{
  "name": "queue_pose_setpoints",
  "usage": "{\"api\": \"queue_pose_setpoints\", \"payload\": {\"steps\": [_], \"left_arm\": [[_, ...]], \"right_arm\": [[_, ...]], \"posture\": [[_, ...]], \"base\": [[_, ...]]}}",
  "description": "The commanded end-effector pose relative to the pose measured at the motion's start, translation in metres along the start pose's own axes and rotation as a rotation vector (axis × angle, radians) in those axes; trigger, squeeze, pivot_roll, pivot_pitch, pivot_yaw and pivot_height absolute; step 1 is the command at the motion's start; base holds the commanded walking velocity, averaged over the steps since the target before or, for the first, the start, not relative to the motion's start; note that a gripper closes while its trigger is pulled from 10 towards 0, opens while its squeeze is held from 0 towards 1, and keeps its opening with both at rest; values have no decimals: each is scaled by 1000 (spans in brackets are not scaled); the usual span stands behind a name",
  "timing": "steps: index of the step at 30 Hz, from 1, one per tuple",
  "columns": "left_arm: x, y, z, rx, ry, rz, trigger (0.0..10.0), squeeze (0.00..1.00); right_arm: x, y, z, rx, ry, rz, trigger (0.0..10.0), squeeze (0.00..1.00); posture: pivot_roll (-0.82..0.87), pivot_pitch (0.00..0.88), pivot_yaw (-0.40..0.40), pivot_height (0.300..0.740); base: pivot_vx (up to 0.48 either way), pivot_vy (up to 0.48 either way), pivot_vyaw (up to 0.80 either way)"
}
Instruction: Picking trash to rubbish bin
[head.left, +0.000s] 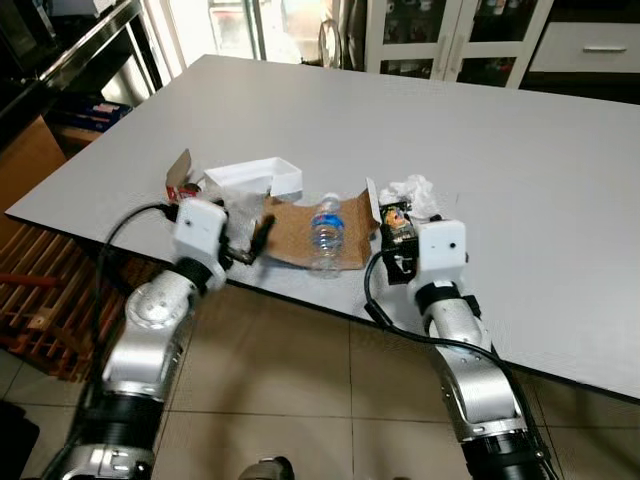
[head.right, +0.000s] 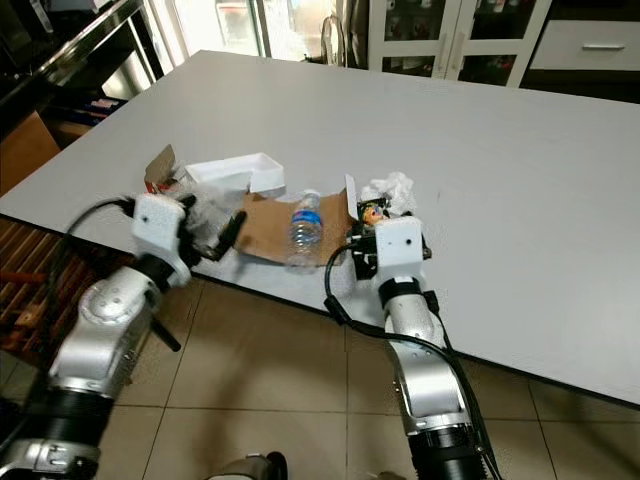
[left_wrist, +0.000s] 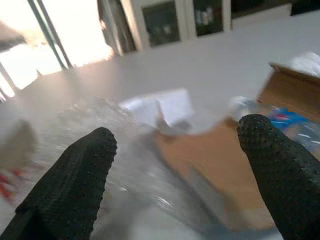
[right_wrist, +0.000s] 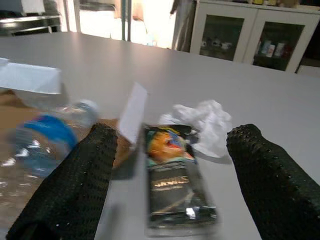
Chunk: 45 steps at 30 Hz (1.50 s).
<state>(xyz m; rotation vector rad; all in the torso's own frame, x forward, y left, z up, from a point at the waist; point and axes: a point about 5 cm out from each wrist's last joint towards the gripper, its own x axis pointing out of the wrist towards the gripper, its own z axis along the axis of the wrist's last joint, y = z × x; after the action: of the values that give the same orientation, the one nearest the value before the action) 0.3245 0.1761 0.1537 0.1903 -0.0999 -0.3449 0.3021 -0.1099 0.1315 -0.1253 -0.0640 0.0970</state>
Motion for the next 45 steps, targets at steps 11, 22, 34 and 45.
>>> {"api": "queue_pose_setpoints", "payload": {"steps": [11,22,34,45], "left_arm": [[-2,-3,13,0,-29,-46,10000,0],[-2,-5,14,-19,-24,-50,10000,0],[0,3,27,-23,-42,-102,10000,0],[-7,5,37,63,51,-345,10000,0]], "right_arm": [[5,9,-2,8,15,-8,10000,0],[9,10,-2,7,22,-15,10000,0],[11,14,-1,-6,13,-4,10000,0],[11,18,-2,-8,11,5,10000,0]], "posture": [[78,146,68,740],[87,141,63,740],[93,136,59,740],[108,135,63,740]], "base": [[0,0,0],[0,0,-535],[0,0,-696],[0,0,0]]}}
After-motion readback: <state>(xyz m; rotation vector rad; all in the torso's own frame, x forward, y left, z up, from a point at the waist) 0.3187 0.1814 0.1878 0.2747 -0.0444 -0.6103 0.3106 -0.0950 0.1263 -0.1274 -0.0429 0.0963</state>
